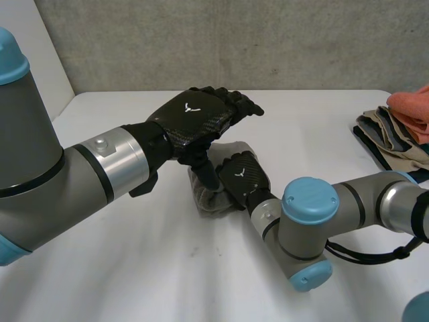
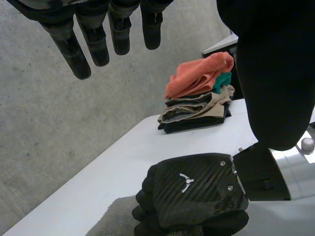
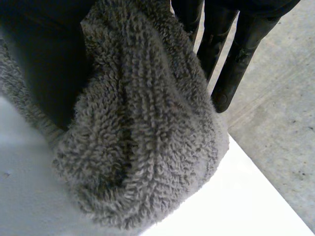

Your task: Fold the laundry.

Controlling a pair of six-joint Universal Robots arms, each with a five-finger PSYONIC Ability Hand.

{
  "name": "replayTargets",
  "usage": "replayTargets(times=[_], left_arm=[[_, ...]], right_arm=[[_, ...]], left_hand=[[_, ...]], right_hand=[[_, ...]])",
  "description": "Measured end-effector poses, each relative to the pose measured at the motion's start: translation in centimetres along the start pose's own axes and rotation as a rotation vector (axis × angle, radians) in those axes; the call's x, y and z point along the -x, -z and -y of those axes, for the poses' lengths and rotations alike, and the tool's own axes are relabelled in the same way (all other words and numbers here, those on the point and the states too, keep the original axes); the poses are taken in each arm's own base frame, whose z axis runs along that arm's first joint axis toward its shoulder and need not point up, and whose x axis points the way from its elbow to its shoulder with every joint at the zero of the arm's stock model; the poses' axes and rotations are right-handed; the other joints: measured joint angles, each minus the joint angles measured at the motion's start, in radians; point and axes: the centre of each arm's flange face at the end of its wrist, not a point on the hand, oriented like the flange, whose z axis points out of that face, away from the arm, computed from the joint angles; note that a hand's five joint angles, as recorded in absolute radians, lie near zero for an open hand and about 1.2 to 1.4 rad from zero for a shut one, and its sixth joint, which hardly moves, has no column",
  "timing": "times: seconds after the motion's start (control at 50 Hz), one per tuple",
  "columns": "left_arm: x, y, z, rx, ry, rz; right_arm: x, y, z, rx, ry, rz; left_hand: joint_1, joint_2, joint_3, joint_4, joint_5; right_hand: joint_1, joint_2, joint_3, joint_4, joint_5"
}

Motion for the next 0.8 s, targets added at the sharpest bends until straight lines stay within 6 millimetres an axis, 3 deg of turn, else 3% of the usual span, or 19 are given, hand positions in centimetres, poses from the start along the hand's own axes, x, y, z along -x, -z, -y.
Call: replayTargets(times=[0.04, 0.08, 0.1, 0.12, 0.28, 0.42, 0.44, 0.46, 0.48, 0.62, 0.8], left_arm=[[0.0, 0.0, 0.0, 0.001, 0.001, 0.000], [0.0, 0.0, -0.1, 0.002, 0.001, -0.001], [0.0, 0.0, -0.1, 0.003, 0.002, -0.001], [-0.1, 0.0, -0.2, 0.005, 0.003, -0.002], [0.0, 0.1, -0.2, 0.006, 0.004, 0.000], [0.3, 0.2, 0.0, 0.002, 0.003, 0.011], [0.5, 0.2, 0.0, 0.001, 0.002, 0.017], [0.5, 0.2, 0.0, 0.001, 0.002, 0.017], [0.7, 0.3, 0.1, -0.002, 0.001, 0.023], [1.1, 0.6, 0.7, -0.018, -0.002, 0.039], [1.9, 0.9, 1.2, -0.033, 0.009, 0.063]], right_arm=[[0.1, -0.3, -0.2, 0.007, -0.002, 0.013], [0.1, -0.4, -0.3, 0.008, -0.003, 0.017], [0.1, -0.6, -0.3, 0.009, -0.005, 0.022], [0.0, -0.7, -0.2, 0.008, -0.007, 0.023], [-1.8, -1.2, 0.9, -0.023, -0.010, -0.010], [-4.7, -1.7, 1.8, -0.057, -0.004, -0.066], [-6.1, -2.0, 2.2, -0.078, 0.003, -0.092], [-6.1, -2.0, 2.2, -0.078, 0.003, -0.092], [-8.9, -2.5, 3.1, -0.122, 0.019, -0.144], [-16.2, -3.6, 5.8, -0.248, 0.073, -0.281], [-27.4, -3.0, 9.7, -0.440, 0.156, -0.466]], left_hand=[[0.000, 0.000, 0.000, 0.000, 0.000], [0.000, 0.000, 0.000, 0.000, 0.000], [0.000, 0.000, 0.000, 0.000, 0.000], [0.000, 0.000, 0.000, 0.000, 0.000], [0.000, 0.000, 0.000, 0.000, 0.000], [0.000, 0.000, 0.000, 0.000, 0.000], [0.000, 0.000, 0.000, 0.000, 0.000], [0.000, 0.000, 0.000, 0.000, 0.000], [0.000, 0.000, 0.000, 0.000, 0.000], [0.000, 0.000, 0.000, 0.000, 0.000], [0.000, 0.000, 0.000, 0.000, 0.000]], right_hand=[[0.145, 0.186, 0.189, 0.190, 0.189], [0.145, 0.186, 0.189, 0.190, 0.189], [0.229, 0.345, 0.338, 0.361, 0.335], [0.233, 0.359, 0.352, 0.386, 0.350], [0.247, 0.360, 0.357, 0.394, 0.354], [0.247, 0.360, 0.357, 0.395, 0.354], [0.247, 0.360, 0.359, 0.395, 0.354], [0.247, 0.360, 0.359, 0.395, 0.354], [0.247, 0.360, 0.359, 0.395, 0.354], [0.247, 0.360, 0.363, 0.401, 0.357], [0.247, 0.362, 0.365, 0.403, 0.359]])
